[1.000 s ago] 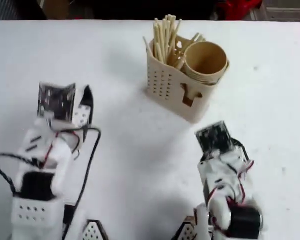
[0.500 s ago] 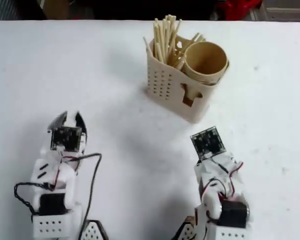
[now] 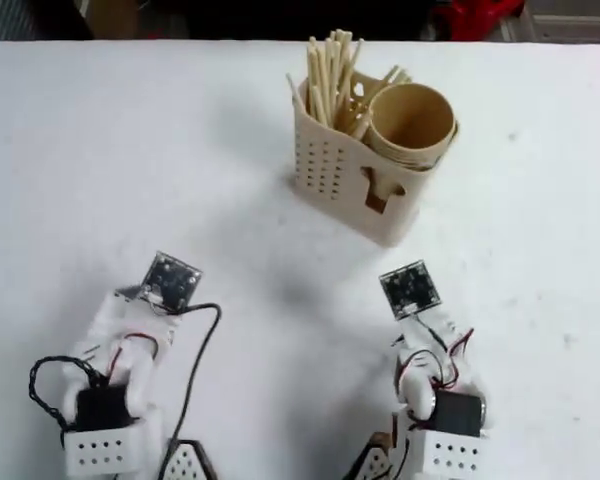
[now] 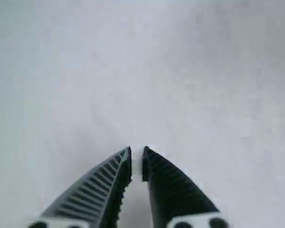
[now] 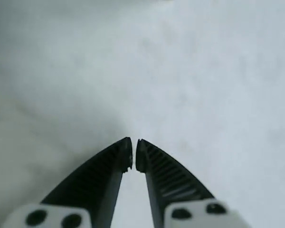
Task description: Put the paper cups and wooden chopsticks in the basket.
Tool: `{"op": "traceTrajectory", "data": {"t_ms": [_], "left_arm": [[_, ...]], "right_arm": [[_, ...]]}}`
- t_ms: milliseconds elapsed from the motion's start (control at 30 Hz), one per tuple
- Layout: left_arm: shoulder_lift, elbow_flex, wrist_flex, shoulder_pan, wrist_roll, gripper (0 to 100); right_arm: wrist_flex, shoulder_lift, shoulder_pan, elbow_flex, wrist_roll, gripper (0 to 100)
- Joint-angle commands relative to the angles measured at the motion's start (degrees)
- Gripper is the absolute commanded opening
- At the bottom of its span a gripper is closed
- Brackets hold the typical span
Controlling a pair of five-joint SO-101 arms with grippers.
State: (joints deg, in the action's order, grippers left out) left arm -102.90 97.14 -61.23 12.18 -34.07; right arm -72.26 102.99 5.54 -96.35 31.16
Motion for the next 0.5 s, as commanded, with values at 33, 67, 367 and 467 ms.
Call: {"op": "traceTrajectory", "data": {"t_ms": [33, 67, 367, 467], "left_arm": [[0.1, -0.1, -1.1, 0.5, -1.4, 2], [0.1, -0.1, -1.1, 0.5, -1.4, 3], [0.1, -0.1, -0.9, 0.5, -1.8, 3], [0.0, -0.1, -0.9, 0.5, -1.8, 3]], "right_arm": [[-0.4, 0.3, 5.3, -0.4, 0.4, 2.8], [-0.4, 0.3, 6.0, -0.4, 0.4, 2.8], [-0.4, 0.3, 6.5, -0.4, 0.3, 2.8], [-0.4, 0.3, 6.5, -0.4, 0.3, 2.8]]}}
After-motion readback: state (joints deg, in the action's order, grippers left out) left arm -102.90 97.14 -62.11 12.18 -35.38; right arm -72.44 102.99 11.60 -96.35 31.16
